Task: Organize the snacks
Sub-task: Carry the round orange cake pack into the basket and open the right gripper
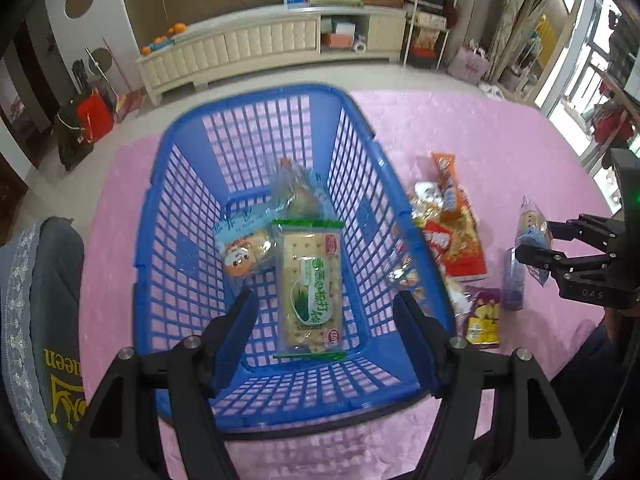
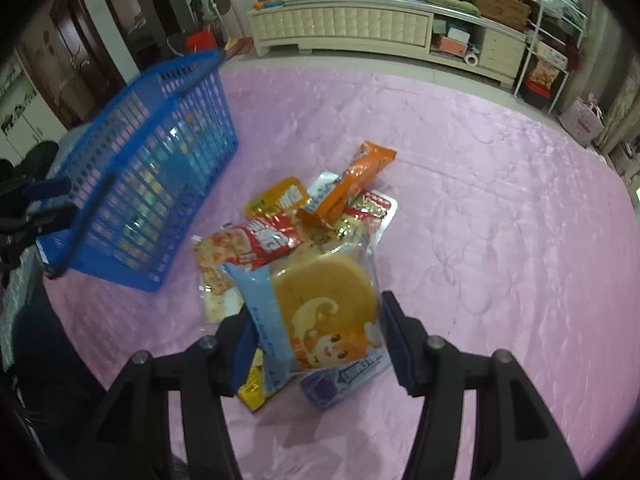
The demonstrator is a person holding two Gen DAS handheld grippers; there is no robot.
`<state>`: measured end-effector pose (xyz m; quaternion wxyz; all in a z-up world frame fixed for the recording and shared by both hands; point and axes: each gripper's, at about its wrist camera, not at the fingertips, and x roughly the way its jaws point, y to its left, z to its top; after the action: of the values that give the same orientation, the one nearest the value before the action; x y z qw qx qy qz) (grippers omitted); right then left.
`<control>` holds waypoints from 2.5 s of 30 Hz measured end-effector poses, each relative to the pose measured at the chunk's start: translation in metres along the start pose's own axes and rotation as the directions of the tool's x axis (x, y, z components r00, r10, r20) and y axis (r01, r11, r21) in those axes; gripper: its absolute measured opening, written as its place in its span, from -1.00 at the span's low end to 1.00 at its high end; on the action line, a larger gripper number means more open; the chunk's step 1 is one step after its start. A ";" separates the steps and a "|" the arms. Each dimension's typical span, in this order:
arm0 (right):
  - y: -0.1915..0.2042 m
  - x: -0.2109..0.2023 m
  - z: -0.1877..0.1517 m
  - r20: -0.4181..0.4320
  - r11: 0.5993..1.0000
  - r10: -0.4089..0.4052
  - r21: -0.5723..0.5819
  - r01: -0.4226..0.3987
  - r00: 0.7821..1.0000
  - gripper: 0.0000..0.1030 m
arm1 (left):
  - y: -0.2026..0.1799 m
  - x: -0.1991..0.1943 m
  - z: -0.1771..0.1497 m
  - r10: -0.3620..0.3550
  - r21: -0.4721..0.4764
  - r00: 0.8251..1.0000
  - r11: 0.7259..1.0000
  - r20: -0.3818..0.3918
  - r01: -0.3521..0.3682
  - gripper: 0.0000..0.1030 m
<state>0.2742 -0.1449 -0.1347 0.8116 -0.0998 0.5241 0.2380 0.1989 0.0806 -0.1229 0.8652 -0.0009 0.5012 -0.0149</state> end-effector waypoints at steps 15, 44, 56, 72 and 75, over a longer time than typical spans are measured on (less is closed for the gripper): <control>0.058 -0.083 -0.002 0.157 0.999 0.052 -0.023 -0.049 0.986 0.20 | 0.004 -0.086 -0.024 -0.015 0.021 0.973 1.000 0.230 0.011 0.32; 0.206 -0.051 0.057 0.124 0.978 0.169 -0.148 -0.150 0.978 0.20 | 0.132 -0.108 -0.058 0.094 -0.161 0.938 0.986 0.333 -0.042 0.99; 0.215 0.019 0.083 0.002 0.988 0.123 -0.098 -0.122 0.992 0.20 | 0.153 -0.076 -0.042 0.097 -0.226 0.959 0.974 0.266 -0.036 0.99; 0.222 0.043 0.095 -0.035 0.986 0.129 -0.098 -0.132 0.991 0.75 | 0.177 -0.060 -0.053 0.101 -0.282 0.972 0.959 0.214 -0.038 0.99; 0.221 0.037 0.097 -0.017 0.984 0.155 -0.089 -0.156 0.988 0.88 | 0.174 -0.065 -0.053 0.107 -0.286 0.971 0.957 0.213 -0.043 0.99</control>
<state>0.2559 0.0966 -0.1066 0.7826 -0.0965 0.5230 0.3235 0.1253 0.2574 -0.0956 0.9078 -0.1054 0.3961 0.0891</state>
